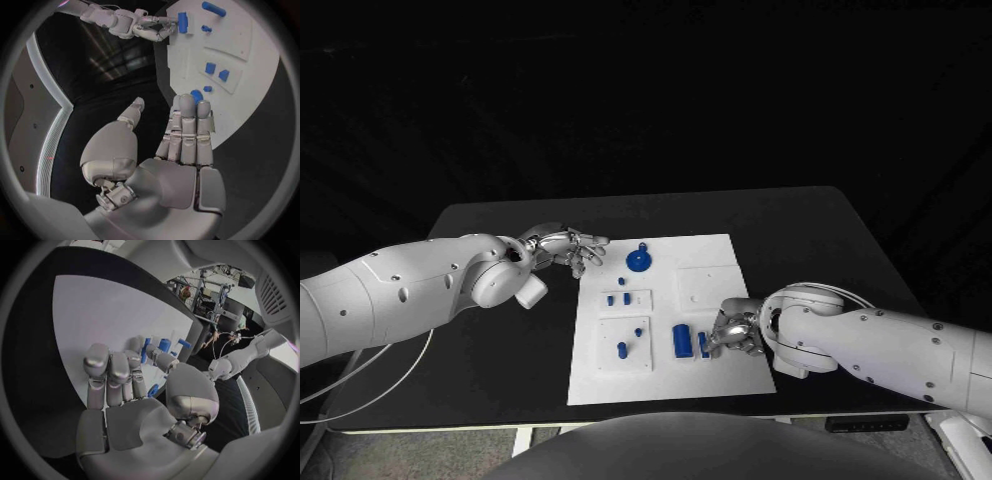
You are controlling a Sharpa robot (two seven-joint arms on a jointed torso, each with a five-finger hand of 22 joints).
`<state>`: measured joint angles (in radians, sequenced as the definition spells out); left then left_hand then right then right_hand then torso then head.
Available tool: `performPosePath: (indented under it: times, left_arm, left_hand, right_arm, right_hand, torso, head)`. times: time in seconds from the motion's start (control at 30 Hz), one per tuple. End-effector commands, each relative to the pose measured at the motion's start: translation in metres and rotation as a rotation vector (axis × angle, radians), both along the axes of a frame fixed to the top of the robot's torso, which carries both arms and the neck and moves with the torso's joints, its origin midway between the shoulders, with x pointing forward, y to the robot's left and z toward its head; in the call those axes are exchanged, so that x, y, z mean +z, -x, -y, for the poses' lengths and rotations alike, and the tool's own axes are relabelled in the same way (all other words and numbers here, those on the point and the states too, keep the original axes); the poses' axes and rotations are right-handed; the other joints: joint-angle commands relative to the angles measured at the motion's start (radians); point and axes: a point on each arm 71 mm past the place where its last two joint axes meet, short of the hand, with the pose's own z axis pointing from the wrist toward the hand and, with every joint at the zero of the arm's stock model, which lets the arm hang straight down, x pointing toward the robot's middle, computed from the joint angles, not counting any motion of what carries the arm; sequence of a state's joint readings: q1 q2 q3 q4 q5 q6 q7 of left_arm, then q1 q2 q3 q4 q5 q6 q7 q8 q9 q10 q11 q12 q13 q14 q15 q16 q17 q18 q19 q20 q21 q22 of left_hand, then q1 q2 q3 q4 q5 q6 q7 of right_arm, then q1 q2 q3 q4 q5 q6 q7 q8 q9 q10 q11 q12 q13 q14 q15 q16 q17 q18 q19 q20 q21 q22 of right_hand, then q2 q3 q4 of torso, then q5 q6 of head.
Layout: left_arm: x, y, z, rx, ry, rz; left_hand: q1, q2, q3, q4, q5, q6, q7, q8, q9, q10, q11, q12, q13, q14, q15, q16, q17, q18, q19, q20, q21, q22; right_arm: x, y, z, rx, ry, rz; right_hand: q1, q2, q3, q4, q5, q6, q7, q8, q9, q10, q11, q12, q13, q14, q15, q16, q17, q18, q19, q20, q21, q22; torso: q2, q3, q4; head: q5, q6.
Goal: Assemble the parts on the task board
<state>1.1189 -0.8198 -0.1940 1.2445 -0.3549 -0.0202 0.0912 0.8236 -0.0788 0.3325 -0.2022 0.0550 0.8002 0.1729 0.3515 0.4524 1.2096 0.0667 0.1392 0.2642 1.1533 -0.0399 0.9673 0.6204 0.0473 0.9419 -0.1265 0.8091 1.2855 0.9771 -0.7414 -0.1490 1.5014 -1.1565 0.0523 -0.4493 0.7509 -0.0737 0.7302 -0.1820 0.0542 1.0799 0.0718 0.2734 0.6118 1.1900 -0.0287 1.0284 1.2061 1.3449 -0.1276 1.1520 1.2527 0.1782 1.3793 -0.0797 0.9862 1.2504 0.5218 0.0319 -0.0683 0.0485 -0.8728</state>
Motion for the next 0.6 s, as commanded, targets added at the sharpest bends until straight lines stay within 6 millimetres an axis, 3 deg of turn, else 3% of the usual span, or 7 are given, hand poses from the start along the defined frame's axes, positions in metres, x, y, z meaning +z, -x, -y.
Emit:
performPosePath:
  times: [0.03,0.43,0.53,0.6]
  left_arm:
    - [0.0006,0.0003,0.0019,-0.014,0.007,-0.001]
    - [0.0006,-0.0001,0.0017,-0.012,0.006,0.002]
    - [0.0008,-0.0006,0.0020,-0.010,0.007,0.006]
    - [0.0009,-0.0010,0.0017,-0.007,0.007,0.010]
  left_hand:
    - [-0.002,0.008,-0.001,-0.004,-0.002,-0.010,0.000,0.004,-0.001,0.001,0.006,0.005,0.001,-0.006,0.001,-0.005,0.001,0.059,-0.002,-0.009,-0.005,0.001]
    - [-0.002,0.008,-0.001,-0.005,-0.002,-0.010,0.000,0.005,-0.001,0.001,0.006,0.006,0.001,-0.006,0.001,-0.005,0.001,0.059,-0.002,-0.009,-0.005,0.002]
    - [-0.002,0.008,-0.001,-0.005,-0.002,-0.010,0.000,0.005,-0.001,0.001,0.006,0.006,0.001,-0.006,0.002,-0.005,0.001,0.059,-0.002,-0.009,-0.005,0.002]
    - [-0.002,0.008,-0.001,-0.005,-0.002,-0.010,0.000,0.005,-0.001,0.001,0.006,0.006,0.001,-0.006,0.001,-0.005,0.001,0.059,-0.002,-0.009,-0.005,0.002]
  right_arm:
    - [-0.0062,0.0029,0.0047,0.016,0.057,-0.009]
    - [-0.0051,0.0012,0.0077,-0.004,0.030,0.012]
    - [-0.0039,-0.0002,0.0100,-0.040,-0.012,0.021]
    - [-0.0027,-0.0014,0.0124,-0.064,-0.045,0.030]
  right_hand:
    - [0.008,-0.001,0.004,-0.008,-0.005,0.001,0.007,-0.006,-0.004,0.005,-0.003,-0.004,0.002,-0.002,-0.001,0.007,0.002,0.084,-0.006,-0.001,0.005,0.002]
    - [0.003,-0.011,-0.003,-0.019,-0.005,-0.001,0.008,-0.007,-0.004,0.005,-0.001,-0.004,0.002,-0.004,0.000,0.004,-0.001,0.084,-0.007,0.001,0.007,0.003]
    - [-0.004,-0.026,-0.009,-0.019,-0.005,-0.004,0.009,-0.008,-0.004,0.004,-0.001,-0.005,0.002,-0.007,0.000,-0.002,-0.005,0.084,-0.008,0.002,0.006,0.002]
    - [-0.010,-0.052,-0.015,-0.018,-0.005,-0.012,0.011,-0.012,-0.005,0.002,0.001,-0.006,0.002,-0.013,0.001,-0.013,-0.014,0.084,-0.008,0.002,0.005,0.001]
  torso:
    - [0.000,0.0000,0.0002]
    - [0.000,-0.0001,-0.0001]
    - [0.000,0.0000,-0.0002]
    - [0.000,-0.0003,-0.0006]
  head:
    - [0.000,0.000]
    - [0.000,0.000]
    - [0.000,0.000]
    - [0.000,0.000]
